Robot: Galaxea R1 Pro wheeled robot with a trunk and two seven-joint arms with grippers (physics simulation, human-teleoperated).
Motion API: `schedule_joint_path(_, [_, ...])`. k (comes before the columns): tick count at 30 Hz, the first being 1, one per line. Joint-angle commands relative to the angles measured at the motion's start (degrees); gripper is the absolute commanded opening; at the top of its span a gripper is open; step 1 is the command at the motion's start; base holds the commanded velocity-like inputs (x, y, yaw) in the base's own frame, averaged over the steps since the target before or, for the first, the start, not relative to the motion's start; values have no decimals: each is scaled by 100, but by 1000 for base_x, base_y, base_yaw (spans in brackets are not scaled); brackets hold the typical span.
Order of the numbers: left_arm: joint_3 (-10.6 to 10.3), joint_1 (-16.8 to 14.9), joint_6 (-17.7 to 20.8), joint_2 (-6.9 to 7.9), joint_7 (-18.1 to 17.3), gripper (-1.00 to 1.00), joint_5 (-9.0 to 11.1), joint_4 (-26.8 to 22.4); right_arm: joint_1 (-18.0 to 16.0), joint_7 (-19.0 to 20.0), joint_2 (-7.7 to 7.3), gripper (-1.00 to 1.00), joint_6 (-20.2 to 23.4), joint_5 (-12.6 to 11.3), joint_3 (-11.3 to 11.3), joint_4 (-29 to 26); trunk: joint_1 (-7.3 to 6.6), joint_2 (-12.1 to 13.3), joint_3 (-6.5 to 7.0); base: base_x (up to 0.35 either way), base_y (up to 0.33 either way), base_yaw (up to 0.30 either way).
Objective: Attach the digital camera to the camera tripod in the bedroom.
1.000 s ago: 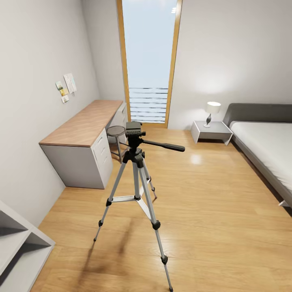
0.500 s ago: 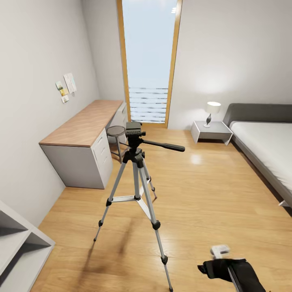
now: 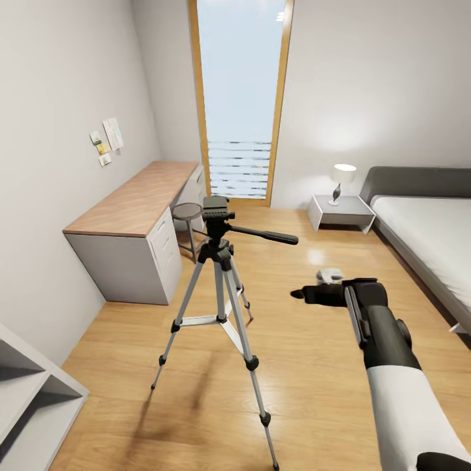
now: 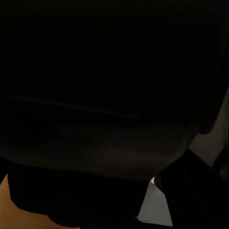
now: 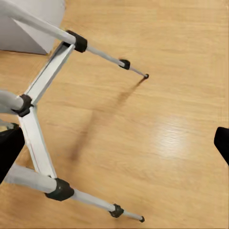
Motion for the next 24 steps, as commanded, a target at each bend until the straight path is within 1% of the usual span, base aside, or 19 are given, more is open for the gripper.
schedule_joint_path(1, [42,-4,-15,-1,18,-100,-68,1,-97,172,7,100,16,73,-2,-16,3,-10,-11,0,0,0])
schedule_joint_path(2, [43,-4,-11,1,10,-100,-68,1,-223,420,17,100,16,76,48,-38,3,-10,-11,0,0,0])
schedule_joint_path(3, [44,-4,-7,2,4,-100,-70,0,-303,735,17,100,16,86,250,-57,3,-10,-11,0,0,0])
schedule_joint_path(4, [43,-4,-5,2,0,-100,-71,-1,-332,893,15,100,16,94,383,-64,3,-10,-11,0,0,0])
schedule_joint_path(5, [46,-4,-1,5,-3,-100,-69,0,-373,1153,3,100,16,112,626,-76,3,-10,-11,21,0,0])
schedule_joint_path(6, [46,-4,0,7,-4,-100,-70,0,-387,1257,-8,100,16,117,730,-81,3,-10,-11,48,0,0])
schedule_joint_path(7, [44,-4,6,13,-9,-100,-69,-1,-416,1478,-35,100,16,114,949,-91,3,-10,-11,162,0,0])
schedule_joint_path(9, [42,-4,10,17,-12,-100,-70,-1,-431,1600,-48,100,16,104,1067,-99,3,-10,-11,217,0,0])
schedule_joint_path(13, [41,-4,12,23,-14,-100,-66,-3,-441,1686,-57,100,16,118,1150,-78,3,-10,-11,275,0,0])
schedule_joint_path(19, [41,-4,13,23,-14,-100,-68,0,-445,1712,-61,100,16,139,1184,-26,3,-10,-11,292,0,0])
schedule_joint_path(24, [41,-4,13,21,-15,-100,-66,-1,-447,1723,-58,100,16,137,1195,-15,3,-10,-11,115,0,0])
